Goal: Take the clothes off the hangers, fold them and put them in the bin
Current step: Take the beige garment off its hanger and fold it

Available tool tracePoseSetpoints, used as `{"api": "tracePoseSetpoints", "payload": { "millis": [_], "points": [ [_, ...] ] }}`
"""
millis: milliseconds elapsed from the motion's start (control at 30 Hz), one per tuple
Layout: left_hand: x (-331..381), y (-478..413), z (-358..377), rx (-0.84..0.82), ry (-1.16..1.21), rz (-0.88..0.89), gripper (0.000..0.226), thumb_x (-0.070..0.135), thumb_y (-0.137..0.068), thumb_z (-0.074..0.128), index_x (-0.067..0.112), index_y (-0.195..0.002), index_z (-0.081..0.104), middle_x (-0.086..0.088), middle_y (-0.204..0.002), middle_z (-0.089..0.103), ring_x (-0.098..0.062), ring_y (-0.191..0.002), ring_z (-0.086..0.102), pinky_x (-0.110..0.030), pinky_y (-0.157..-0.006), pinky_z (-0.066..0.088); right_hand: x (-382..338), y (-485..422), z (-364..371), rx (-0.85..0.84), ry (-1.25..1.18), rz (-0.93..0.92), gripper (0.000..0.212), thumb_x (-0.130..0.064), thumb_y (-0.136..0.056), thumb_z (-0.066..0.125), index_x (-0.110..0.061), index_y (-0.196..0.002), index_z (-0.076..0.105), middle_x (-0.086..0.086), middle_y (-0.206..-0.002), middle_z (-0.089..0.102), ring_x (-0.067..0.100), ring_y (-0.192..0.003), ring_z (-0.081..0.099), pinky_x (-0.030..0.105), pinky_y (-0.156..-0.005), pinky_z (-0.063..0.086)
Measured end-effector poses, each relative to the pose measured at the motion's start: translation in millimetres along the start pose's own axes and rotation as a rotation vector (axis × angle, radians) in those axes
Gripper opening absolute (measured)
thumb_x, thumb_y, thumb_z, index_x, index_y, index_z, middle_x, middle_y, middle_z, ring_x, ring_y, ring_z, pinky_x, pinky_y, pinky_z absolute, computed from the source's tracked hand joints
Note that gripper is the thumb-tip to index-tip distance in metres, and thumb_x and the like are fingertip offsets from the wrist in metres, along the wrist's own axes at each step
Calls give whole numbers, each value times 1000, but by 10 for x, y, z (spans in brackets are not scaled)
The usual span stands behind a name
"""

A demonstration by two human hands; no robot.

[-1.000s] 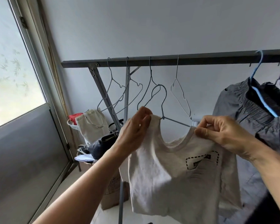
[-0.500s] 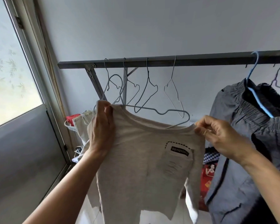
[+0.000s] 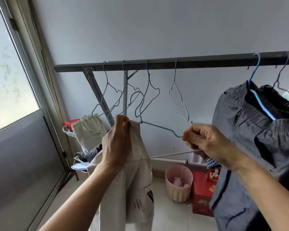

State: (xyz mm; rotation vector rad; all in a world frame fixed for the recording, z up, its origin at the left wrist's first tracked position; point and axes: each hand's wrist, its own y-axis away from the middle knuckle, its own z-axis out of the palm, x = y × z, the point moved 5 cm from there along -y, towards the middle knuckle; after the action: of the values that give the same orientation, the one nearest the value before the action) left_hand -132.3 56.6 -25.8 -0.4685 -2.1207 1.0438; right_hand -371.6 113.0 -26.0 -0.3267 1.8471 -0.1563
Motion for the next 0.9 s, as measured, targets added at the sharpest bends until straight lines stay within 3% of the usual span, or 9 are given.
{"api": "tracePoseSetpoints", "payload": {
  "millis": [100,200,233,333,467,633,700,767,900],
  "points": [
    [-83,27,80,-42,121,-132,14,26,-100,38,17,-93,47,-4,-76,63,-30,-74,59,-42,-66,47,-90,18,-66,145,159,-97,21,-21,-92,62,-5,-77,62,-11,-53,52,-1,-48,44,10,-52,38],
    [-213,28,128,-110,213,-301,16,12,-102,39,11,-93,53,9,-76,62,-2,-73,58,-21,-67,45,-232,102,-254,212,265,-111,22,-15,-90,66,-6,-69,63,-2,-63,65,4,-60,59,8,-65,44],
    [-241,38,143,-142,213,-326,17,11,-102,39,12,-93,53,11,-78,62,0,-75,58,-18,-67,45,-282,123,-319,199,296,-98,22,-15,-89,66,-7,-69,63,0,-66,68,6,-64,63,9,-69,46],
    [-307,68,211,-232,117,-345,15,21,-102,39,20,-93,52,-1,-87,67,-27,-88,61,-43,-79,50,-368,157,-509,158,421,-5,22,-23,-88,67,-19,-67,64,-13,-70,71,-2,-80,67,24,-82,45],
    [-280,46,256,-345,-26,-362,14,32,-99,42,26,-94,53,2,-96,68,-27,-93,60,-43,-83,48,-509,186,-697,291,513,-19,22,-26,-90,64,-21,-68,63,-6,-92,71,11,-104,63,34,-89,41],
    [-148,2,285,-389,-51,-292,13,35,-97,46,27,-89,53,10,-89,66,-20,-87,60,-38,-79,48,-766,94,-550,462,654,-114,24,-25,-96,55,-15,-74,55,7,-71,63,24,-71,60,36,-63,46],
    [-101,-27,287,-392,-70,-261,12,37,-94,49,30,-88,56,12,-87,66,-17,-85,61,-37,-77,49,-855,-22,-473,534,716,-148,23,-23,-99,49,-10,-80,51,0,-67,55,23,-65,54,33,-52,39],
    [-78,-93,270,-393,-63,-260,10,39,-91,54,32,-87,60,14,-85,67,-14,-85,62,-35,-78,50,-902,-205,-397,587,783,-161,20,-22,-101,43,-8,-89,50,-5,-69,49,26,-69,53,33,-56,39],
    [-86,-249,207,-401,40,-323,10,42,-82,60,33,-80,65,18,-80,68,-6,-83,63,-35,-83,51,-899,-642,-258,638,883,-97,20,-20,-102,33,-4,-102,45,17,-93,61,38,-83,57,37,-64,38]
  ]
}}
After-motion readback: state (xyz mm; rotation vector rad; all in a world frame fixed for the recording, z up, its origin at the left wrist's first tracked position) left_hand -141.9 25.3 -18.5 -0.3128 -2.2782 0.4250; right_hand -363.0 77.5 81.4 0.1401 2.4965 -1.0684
